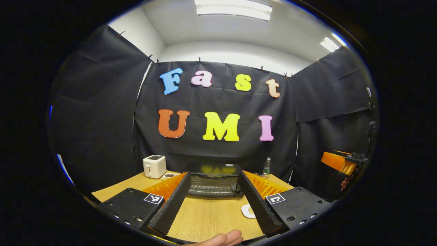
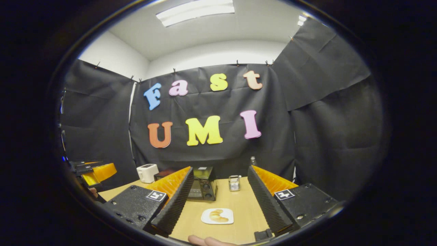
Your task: Open the electric oven with the left hand, put the food in, and close the electric oven.
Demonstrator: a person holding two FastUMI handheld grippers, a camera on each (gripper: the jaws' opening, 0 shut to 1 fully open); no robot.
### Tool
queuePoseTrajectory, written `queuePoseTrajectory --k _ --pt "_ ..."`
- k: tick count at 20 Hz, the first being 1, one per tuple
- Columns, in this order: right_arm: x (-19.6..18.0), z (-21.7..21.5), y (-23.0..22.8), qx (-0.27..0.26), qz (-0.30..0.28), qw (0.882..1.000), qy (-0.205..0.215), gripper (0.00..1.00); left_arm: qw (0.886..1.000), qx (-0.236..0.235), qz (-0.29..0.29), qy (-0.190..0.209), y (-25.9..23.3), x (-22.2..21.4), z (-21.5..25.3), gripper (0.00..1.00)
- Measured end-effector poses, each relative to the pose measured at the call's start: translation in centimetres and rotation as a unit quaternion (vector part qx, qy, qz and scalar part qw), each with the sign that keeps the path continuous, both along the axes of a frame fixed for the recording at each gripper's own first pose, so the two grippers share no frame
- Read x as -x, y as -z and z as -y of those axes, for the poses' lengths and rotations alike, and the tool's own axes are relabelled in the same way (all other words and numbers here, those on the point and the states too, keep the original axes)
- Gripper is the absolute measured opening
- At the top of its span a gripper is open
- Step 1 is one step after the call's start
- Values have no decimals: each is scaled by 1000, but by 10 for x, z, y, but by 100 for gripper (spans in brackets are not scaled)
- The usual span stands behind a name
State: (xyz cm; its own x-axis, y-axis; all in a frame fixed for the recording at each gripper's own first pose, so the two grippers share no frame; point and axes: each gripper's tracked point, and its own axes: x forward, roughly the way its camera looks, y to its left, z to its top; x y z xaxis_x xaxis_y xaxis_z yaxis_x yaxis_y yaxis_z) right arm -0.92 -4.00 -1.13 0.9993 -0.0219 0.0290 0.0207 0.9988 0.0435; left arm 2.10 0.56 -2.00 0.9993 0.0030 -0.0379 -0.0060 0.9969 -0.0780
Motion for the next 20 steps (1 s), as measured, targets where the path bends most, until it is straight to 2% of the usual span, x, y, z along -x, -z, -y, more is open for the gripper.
queuePoseTrajectory --k 5,6,7,8,9,14,17,20 --pt "-2 27 5 -8 5 1000 18 96 1000 -25 -6 1 -5 -33 -6 93" --pt "-4 33 9 -11 4 1000 21 96 1000 -21 -13 6 -2 -43 -6 84" --pt "-5 38 11 -14 3 1000 21 96 1000 -14 -21 14 1 -55 -3 100" --pt "-5 41 13 -17 2 1000 20 96 999 -7 -31 21 5 -66 -1 100" --pt "-5 46 14 -19 2 1000 19 96 999 -2 -40 25 7 -79 0 93" --pt "-9 70 22 -15 -1 999 32 96 997 0 -68 32 24 -150 3 93" --pt "-9 80 24 -14 0 999 39 96 995 -2 -91 47 47 -195 14 93" --pt "-8 84 27 -15 1 999 36 96 991 -7 -126 40 85 -237 5 93"
